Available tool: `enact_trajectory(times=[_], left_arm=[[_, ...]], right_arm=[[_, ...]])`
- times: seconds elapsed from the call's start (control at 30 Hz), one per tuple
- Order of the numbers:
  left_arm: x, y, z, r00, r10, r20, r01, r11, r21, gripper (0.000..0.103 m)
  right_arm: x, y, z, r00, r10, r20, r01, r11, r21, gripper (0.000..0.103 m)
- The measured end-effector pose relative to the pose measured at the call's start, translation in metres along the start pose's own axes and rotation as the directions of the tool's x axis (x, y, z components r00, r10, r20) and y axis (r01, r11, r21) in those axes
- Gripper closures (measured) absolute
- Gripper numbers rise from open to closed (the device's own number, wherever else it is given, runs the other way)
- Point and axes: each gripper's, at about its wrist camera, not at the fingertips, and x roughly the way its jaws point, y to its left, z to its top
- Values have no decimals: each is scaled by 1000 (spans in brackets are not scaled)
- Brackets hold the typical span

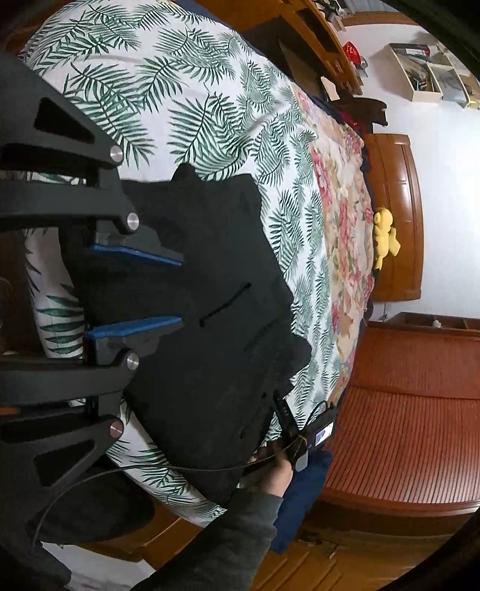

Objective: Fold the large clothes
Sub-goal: 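Release the coat with the right gripper and hold both grippers above it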

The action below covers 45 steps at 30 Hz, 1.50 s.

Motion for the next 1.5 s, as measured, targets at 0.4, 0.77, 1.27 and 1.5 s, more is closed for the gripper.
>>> enact_trajectory(times=[0.4,0.77,1.27,1.5], left_arm=[[13,-12,-3,999,-9,-30,9,1000,8,77],[11,-25,-1,1000,-15,-18,16,1000,18,76],[1,-29,-3,1000,25,4,-25,1000,-11,70],[0,-18,-3,997,80,3,-80,997,0,66]], right_arm=[[-32,-34,1,982,-119,149,111,992,62,99],[-122,11,-58,956,-57,289,106,982,-158,58],[-145,128,-162,935,259,241,-179,934,-310,57],[-130,165,-161,924,321,207,-241,910,-338,57]])
